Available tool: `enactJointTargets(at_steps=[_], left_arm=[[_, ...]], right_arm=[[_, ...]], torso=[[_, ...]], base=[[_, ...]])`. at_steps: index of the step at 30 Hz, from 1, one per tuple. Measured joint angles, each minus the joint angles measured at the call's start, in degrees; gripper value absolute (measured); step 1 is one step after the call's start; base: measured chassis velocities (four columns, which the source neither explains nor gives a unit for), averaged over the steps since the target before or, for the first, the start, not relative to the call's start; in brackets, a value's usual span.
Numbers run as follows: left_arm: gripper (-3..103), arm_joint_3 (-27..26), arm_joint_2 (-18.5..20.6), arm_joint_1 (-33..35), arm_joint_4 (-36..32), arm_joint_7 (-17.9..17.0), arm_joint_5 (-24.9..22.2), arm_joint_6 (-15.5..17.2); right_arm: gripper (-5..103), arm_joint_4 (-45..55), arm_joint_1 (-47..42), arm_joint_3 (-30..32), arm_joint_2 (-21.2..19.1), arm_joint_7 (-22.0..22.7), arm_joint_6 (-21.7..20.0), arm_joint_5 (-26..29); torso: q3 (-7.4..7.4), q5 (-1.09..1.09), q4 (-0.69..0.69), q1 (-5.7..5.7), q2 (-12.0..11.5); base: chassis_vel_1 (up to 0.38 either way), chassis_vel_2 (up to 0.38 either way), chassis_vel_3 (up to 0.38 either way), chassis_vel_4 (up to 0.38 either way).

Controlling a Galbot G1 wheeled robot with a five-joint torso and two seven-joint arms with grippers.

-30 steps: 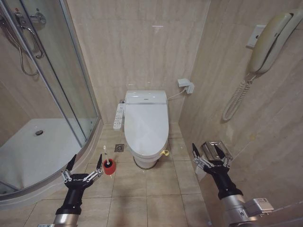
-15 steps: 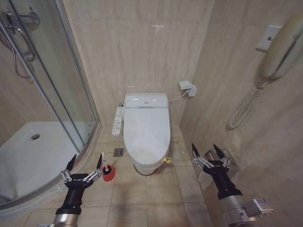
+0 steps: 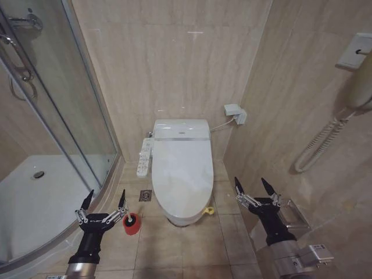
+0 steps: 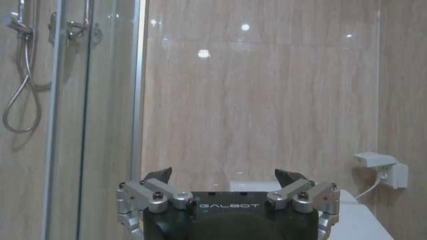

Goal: Open the toilet lid, clean the toilet bowl with a toilet brush, close the toilet lid, and flush.

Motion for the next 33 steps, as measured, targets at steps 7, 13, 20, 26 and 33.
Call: enactJointTargets(at_steps=[7,13,20,26,33], left_arm=[[100,0.0,0.0,0.0,0.0,0.0,0.0,0.0],[100,0.0,0.0,0.0,0.0,0.0,0.0,0.0],[100,0.0,0.0,0.0,0.0,0.0,0.0,0.0],[100,0.0,0.0,0.0,0.0,0.0,0.0,0.0],[100,0.0,0.0,0.0,0.0,0.0,0.0,0.0]], right_arm=[[100,-0.1,0.1,0.1,-0.1,0.0,-0.1,0.0],[100,-0.3,0.3,0.0,-0.1,-0.1,-0.2,0.0],[100,-1.2,0.5,0.0,-0.6,0.4,-0.4,-0.4],[100,-1.3,0.8,-0.3,-0.6,0.3,-0.7,-0.4],[100,-2.3,0.7,-0.3,-0.6,-0.3,0.2,-0.4]], torso=[[0.00,0.00,0.02,0.00,0.0],[0.00,0.00,0.02,0.00,0.0],[0.00,0.01,0.00,-0.01,0.0],[0.00,0.00,0.02,-0.01,0.0],[0.00,0.00,0.01,0.00,0.0]], base=[[-0.113,0.118,0.121,-0.097],[-0.081,0.107,0.075,-0.095],[-0.058,0.040,0.049,-0.053],[-0.061,0.071,0.067,-0.047],[-0.071,0.080,0.074,-0.087]])
